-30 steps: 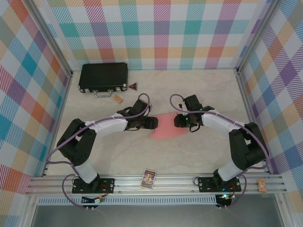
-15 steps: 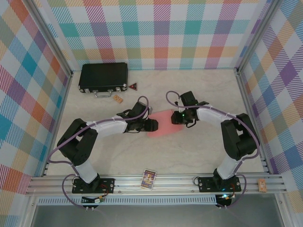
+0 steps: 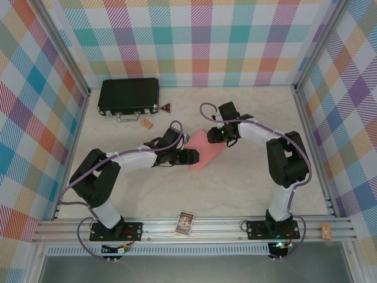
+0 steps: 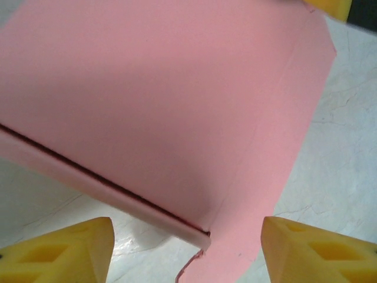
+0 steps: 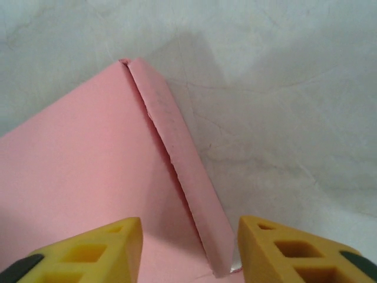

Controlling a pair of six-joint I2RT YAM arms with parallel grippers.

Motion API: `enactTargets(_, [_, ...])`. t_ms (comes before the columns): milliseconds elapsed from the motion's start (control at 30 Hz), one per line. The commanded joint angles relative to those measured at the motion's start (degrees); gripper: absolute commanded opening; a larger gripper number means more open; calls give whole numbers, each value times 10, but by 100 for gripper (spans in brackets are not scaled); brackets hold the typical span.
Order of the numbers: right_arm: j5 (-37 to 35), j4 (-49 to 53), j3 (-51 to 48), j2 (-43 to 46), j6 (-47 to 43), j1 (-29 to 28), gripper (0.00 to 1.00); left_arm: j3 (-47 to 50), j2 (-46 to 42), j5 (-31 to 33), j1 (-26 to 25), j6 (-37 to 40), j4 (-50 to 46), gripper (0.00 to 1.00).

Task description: Fold the paper box

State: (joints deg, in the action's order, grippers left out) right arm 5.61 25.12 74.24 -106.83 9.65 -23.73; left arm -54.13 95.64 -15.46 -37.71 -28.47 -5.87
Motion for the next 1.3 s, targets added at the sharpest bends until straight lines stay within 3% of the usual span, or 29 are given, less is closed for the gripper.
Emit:
enactTargets(0, [-6, -3, -10, 59, 41, 21, 50, -22, -51, 42, 16, 41, -55, 73])
enactTargets(200, [0, -24, -101, 167, 133, 30, 64, -79, -42, 83, 61, 125, -119, 82])
enactTargets(300, [46, -40, -162, 209, 206, 30, 67, -118, -1, 88, 84, 161, -127, 82])
enactTargets(433, [118, -159, -286, 264, 314, 22, 68, -167, 60, 52, 110, 197, -112, 82])
enactTargets(533, [103, -252, -361, 292, 379, -5, 73, -196, 98, 17, 124, 201, -106, 78])
enactTargets(833, [73, -462, -437, 224, 474, -64, 72, -245, 171, -54, 133, 203, -105, 65])
enactTargets(1267, [36, -514, -422, 166, 490, -69, 66, -255, 208, -93, 134, 191, -84, 55])
